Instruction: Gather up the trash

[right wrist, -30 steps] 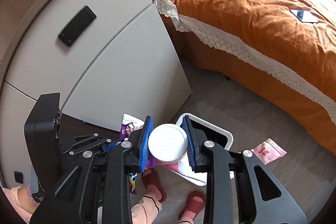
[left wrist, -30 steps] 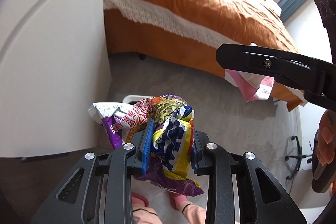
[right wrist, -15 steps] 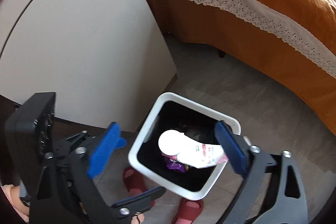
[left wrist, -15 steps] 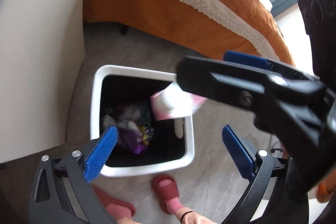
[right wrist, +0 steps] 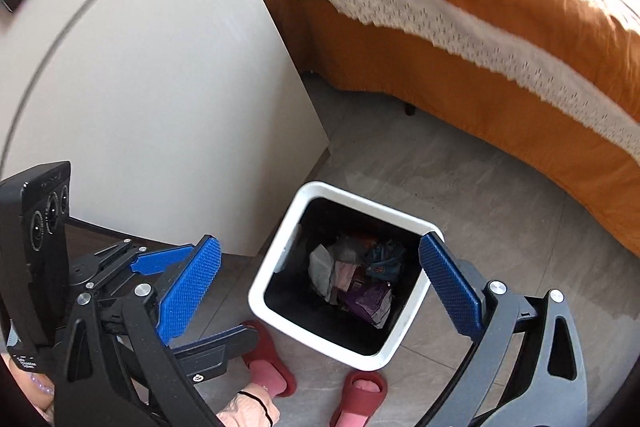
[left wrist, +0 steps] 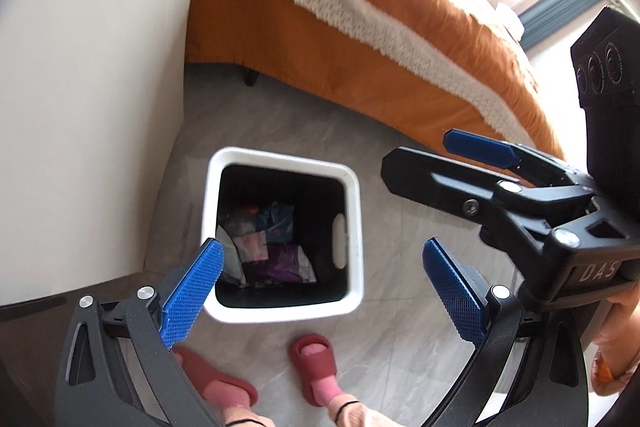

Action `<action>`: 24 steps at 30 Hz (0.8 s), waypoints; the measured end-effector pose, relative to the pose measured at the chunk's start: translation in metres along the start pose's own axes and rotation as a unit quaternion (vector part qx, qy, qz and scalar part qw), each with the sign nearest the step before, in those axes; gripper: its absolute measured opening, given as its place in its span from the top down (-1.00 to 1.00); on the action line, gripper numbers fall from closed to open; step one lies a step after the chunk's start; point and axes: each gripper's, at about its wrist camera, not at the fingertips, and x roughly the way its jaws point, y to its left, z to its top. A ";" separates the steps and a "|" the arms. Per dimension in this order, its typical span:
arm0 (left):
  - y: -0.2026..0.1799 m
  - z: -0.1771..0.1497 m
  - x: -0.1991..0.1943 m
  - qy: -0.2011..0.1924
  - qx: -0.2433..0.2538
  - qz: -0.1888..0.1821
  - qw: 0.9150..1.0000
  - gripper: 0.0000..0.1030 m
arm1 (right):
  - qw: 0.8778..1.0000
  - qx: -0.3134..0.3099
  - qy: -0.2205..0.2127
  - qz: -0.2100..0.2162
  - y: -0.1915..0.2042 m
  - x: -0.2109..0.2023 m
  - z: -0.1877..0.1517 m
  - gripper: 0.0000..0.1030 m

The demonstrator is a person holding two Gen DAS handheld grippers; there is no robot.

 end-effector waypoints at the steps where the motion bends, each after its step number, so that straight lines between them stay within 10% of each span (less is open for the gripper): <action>1: -0.006 0.002 -0.012 -0.006 -0.001 0.000 1.000 -0.91 | 1.000 -0.002 -0.001 0.001 0.003 -0.008 0.003 -0.93; 24: -0.142 0.045 -0.244 -0.149 0.002 0.144 0.978 -0.91 | 0.988 -0.042 -0.150 -0.004 0.058 -0.262 0.050 -0.93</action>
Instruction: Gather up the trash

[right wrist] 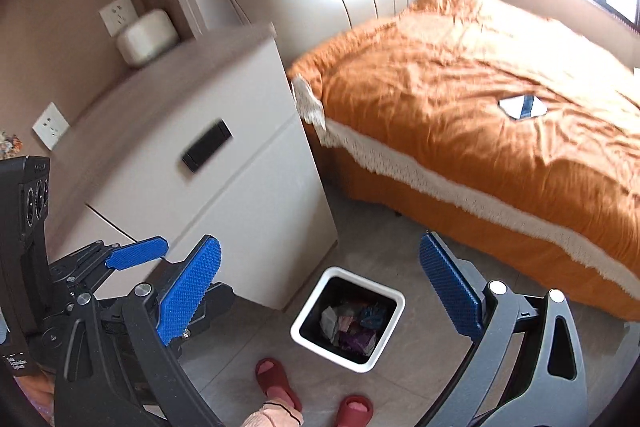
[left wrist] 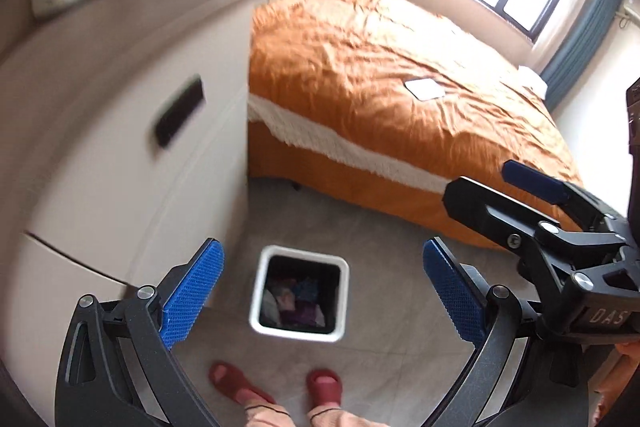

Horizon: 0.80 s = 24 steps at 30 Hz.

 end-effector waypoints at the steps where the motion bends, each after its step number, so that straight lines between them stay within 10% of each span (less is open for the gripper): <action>1: -0.004 0.005 -0.015 -0.012 0.004 0.005 1.000 -0.91 | 1.000 -0.011 -0.015 -0.002 0.006 -0.015 0.007 -0.93; 9: -0.025 0.027 -0.111 -0.086 -0.028 0.055 0.994 -0.91 | 0.990 -0.072 -0.112 0.055 0.036 -0.097 0.049 -0.93; 14: -0.026 0.025 -0.174 -0.141 -0.044 0.148 0.978 -0.90 | 0.976 -0.109 -0.156 0.104 0.061 -0.127 0.068 -0.93; 24: 0.016 -0.003 -0.261 -0.185 -0.098 0.214 0.954 -0.90 | 0.954 -0.150 -0.182 0.185 0.146 -0.159 0.072 -0.93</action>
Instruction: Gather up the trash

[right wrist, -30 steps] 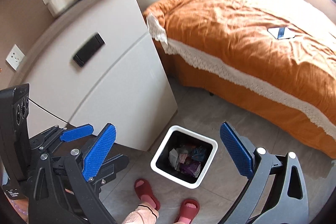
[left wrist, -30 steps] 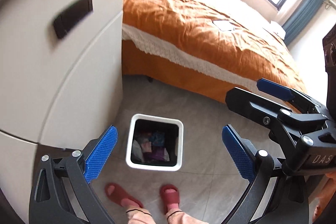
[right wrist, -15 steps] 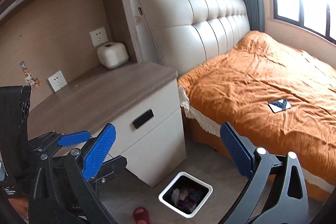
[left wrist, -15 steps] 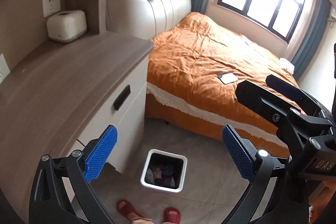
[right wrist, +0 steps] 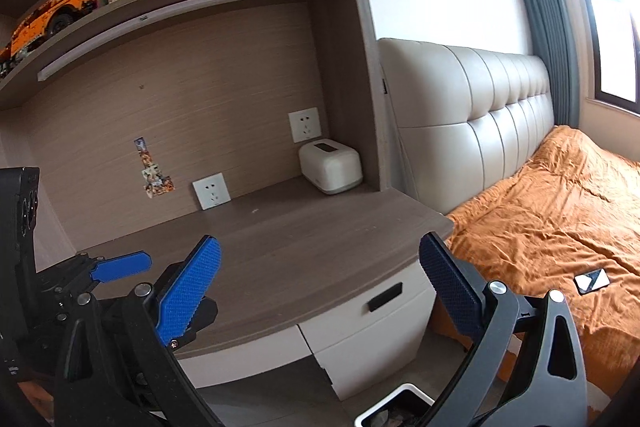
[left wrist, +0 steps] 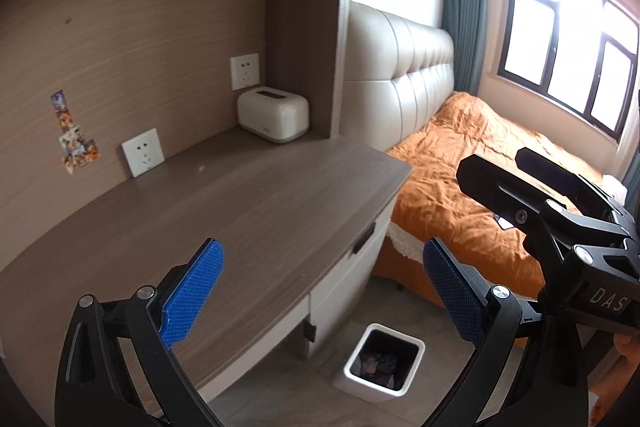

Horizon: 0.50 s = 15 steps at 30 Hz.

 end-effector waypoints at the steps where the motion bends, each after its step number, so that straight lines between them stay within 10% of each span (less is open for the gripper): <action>1: 0.012 0.001 -0.004 -0.005 -0.002 0.011 1.000 -0.90 | 1.000 -0.009 -0.001 0.005 0.013 0.004 0.002 -0.93; 15: 0.177 0.020 -0.042 -0.019 -0.016 0.082 0.996 -0.90 | 0.999 -0.014 -0.019 0.031 0.160 0.055 0.027 -0.93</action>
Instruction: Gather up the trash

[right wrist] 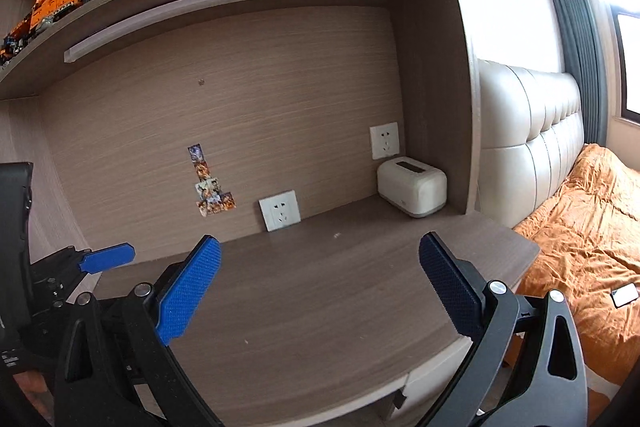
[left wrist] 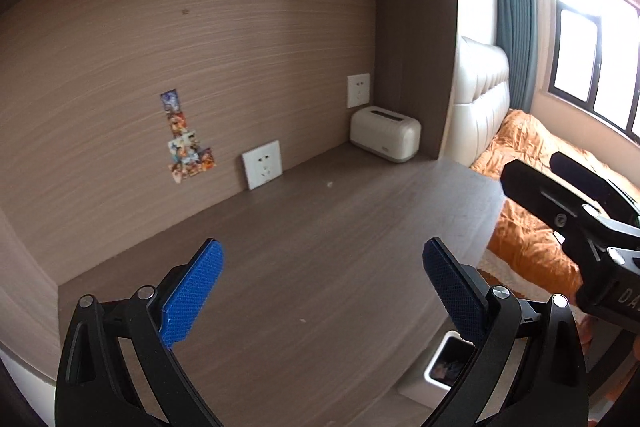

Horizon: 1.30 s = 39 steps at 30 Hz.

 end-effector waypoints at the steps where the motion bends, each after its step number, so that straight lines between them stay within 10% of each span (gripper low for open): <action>1: 0.008 0.001 0.000 -0.003 -0.001 0.004 1.000 -0.90 | 1.000 -0.002 -0.002 0.000 0.006 0.001 0.001 -0.93; 39: 0.059 0.013 0.010 -0.017 0.001 -0.014 1.000 -0.90 | 0.999 -0.013 0.002 -0.045 0.053 0.027 0.005 -0.93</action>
